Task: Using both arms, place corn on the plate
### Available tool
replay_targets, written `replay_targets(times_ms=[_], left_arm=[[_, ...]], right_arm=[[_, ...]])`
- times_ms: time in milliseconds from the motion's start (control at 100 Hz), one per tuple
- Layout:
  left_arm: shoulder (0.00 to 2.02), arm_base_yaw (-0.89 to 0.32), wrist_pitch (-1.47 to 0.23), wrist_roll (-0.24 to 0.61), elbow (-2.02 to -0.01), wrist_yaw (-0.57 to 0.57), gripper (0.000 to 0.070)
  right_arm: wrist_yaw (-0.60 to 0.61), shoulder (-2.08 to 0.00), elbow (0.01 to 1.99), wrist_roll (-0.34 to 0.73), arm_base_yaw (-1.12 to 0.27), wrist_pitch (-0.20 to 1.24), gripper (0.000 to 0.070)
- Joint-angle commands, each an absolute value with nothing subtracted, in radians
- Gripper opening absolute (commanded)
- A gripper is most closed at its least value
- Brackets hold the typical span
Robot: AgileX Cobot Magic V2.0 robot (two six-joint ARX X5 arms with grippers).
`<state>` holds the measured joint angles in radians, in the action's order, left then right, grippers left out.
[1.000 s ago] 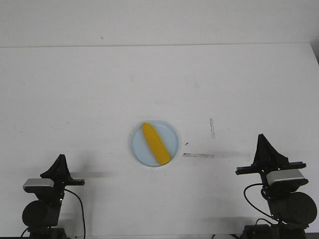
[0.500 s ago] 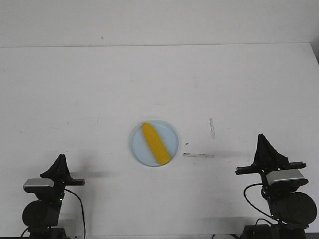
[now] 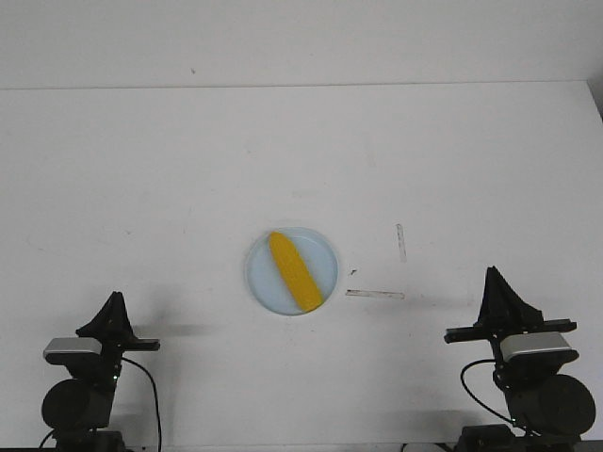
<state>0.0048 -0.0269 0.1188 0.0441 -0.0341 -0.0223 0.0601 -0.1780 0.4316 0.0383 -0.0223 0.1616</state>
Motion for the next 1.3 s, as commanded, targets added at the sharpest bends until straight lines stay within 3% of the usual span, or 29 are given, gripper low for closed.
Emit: replay_targets(times_ms=[0, 340, 660, 1290], left_arm=[[0.003, -0.027, 0.132, 0.042, -0.014, -0.023, 0.0001], [0.003, -0.027, 0.131, 0.042, -0.014, -0.023, 0.0001], [0.004, -0.027, 0.13, 0.042, -0.014, -0.023, 0.0001], [0.004, -0.027, 0.13, 0.042, -0.014, -0.023, 0.0001]], right_arm=[[0.045, -0.146, 0.396, 0.018, -0.021, 0.163, 0.0015], [0.042, -0.001, 0.184, 0.026, -0.019, 0.133, 0.0015], [0.02, -0.001, 0.012, 0.026, -0.02, -0.097, 0.0015], [0.026, -0.001, 0.012, 0.025, -0.02, -0.12, 0.0015]])
